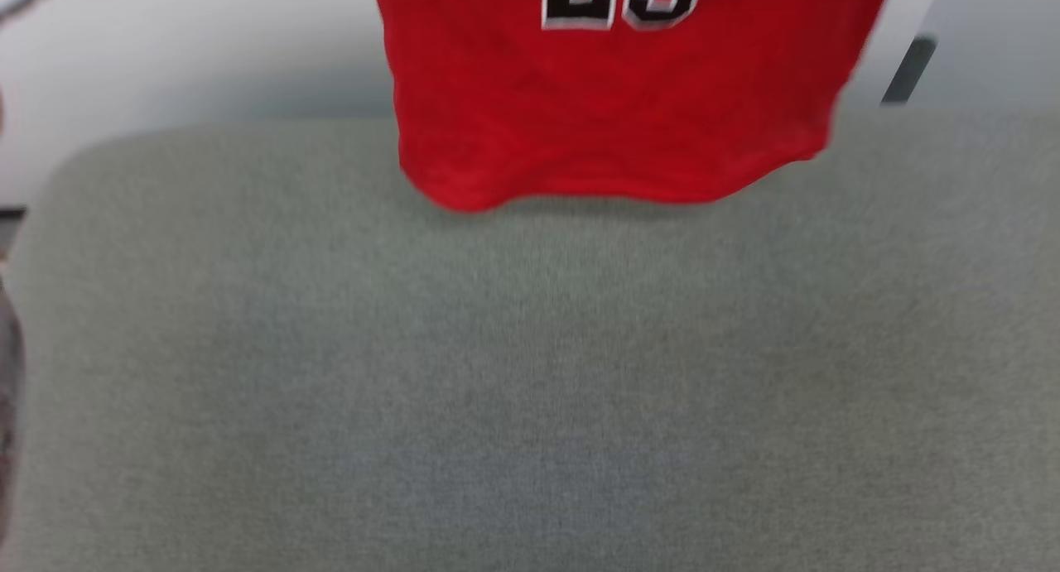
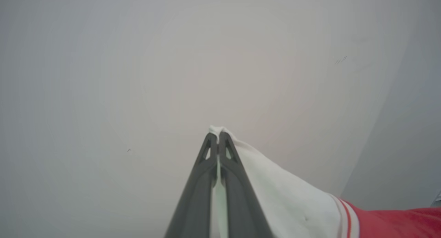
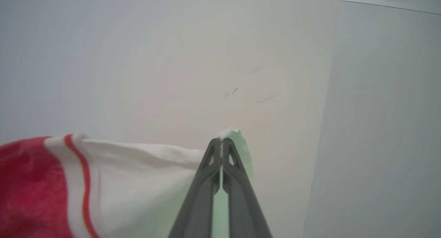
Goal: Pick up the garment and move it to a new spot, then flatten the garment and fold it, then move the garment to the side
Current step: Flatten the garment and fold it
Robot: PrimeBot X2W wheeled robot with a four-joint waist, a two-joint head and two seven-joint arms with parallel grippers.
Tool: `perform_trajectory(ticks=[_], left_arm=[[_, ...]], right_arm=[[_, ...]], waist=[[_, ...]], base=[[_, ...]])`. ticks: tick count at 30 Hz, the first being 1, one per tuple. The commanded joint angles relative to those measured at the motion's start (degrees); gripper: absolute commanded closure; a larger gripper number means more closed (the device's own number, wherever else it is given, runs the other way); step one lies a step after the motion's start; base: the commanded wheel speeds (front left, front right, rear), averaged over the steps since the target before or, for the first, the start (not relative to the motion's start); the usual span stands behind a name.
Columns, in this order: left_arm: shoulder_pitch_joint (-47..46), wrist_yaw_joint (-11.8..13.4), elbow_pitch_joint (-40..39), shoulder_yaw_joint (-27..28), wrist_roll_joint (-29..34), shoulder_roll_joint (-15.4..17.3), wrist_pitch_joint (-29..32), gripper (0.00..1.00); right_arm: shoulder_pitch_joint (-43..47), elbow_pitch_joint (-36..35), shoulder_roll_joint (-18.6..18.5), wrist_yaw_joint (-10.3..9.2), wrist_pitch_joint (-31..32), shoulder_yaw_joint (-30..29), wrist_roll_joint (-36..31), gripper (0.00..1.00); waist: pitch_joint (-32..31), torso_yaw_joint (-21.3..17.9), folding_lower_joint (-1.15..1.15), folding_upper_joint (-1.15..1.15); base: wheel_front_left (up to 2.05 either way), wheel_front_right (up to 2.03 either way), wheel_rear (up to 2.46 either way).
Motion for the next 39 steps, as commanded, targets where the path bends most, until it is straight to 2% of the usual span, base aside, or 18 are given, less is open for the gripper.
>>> perform_trajectory(ticks=[1, 10, 15, 17, 19, 25, 32, 39], left_arm=[[-1.1, -0.3, 0.0, 0.2, 0.2, -0.1, -0.9, 1.00], [-11.2, -0.2, 0.8, -0.3, 1.7, -1.6, -7.1, 1.00], [-17.9, -0.2, 1.0, 0.3, 1.6, -3.3, -11.8, 1.00], [-21.9, -0.3, 1.8, 0.9, 1.3, -4.1, -14.4, 1.00], [-24.1, -0.5, 2.3, 1.1, 1.4, -4.1, -16.2, 1.00], [-24.7, -1.2, 4.7, 1.9, -0.3, -4.6, -20.3, 1.00], [-20.7, -1.8, 7.7, 0.7, -1.6, -4.9, -22.3, 1.00], [-13.6, -1.7, 7.8, -3.0, -4.1, -5.6, -17.9, 1.00]], right_arm=[[-1.1, 0.3, -0.1, -0.06, -0.7, -0.1, -0.7, 1.00], [-10.3, 1.1, -2.3, -0.06, -4.3, -4.3, -7.4, 1.00], [-12.8, -6.7, -3.5, -0.06, -4.4, -12.0, -16.2, 1.00], [-13.1, -11.3, -3.0, -0.06, -4.3, -16.7, -22.2, 1.00], [-13.1, -13.6, -2.4, -0.06, -4.3, -19.0, -25.5, 1.00], [-10.8, -15.0, -0.5, -0.06, -4.3, -23.6, -30.8, 1.00], [-7.4, -13.9, 1.0, -0.06, -4.3, -23.0, -31.6, 1.00], [-2.6, -12.2, -0.4, -0.07, -4.4, -16.7, -26.1, 1.00]], waist=[[7.2, 0.2, 0.00, 0.00], [22.3, 0.0, 0.00, 0.00], [29.2, 1.3, 0.00, 0.00], [33.2, 2.2, 0.00, 0.00], [35.7, 2.6, 0.00, 0.00], [41.6, 4.2, 0.00, 0.00], [42.8, 6.2, 0.00, 0.00], [36.9, 7.9, 0.00, 0.00]], base=[[0.00, 0.00, 0.00], [0.00, 0.00, 0.00], [0.00, 0.00, 0.00], [0.00, 0.00, 0.00], [0.00, 0.00, 0.00], [0.00, 0.00, 0.00], [0.00, 0.00, 0.00], [0.00, 0.00, 0.00]])
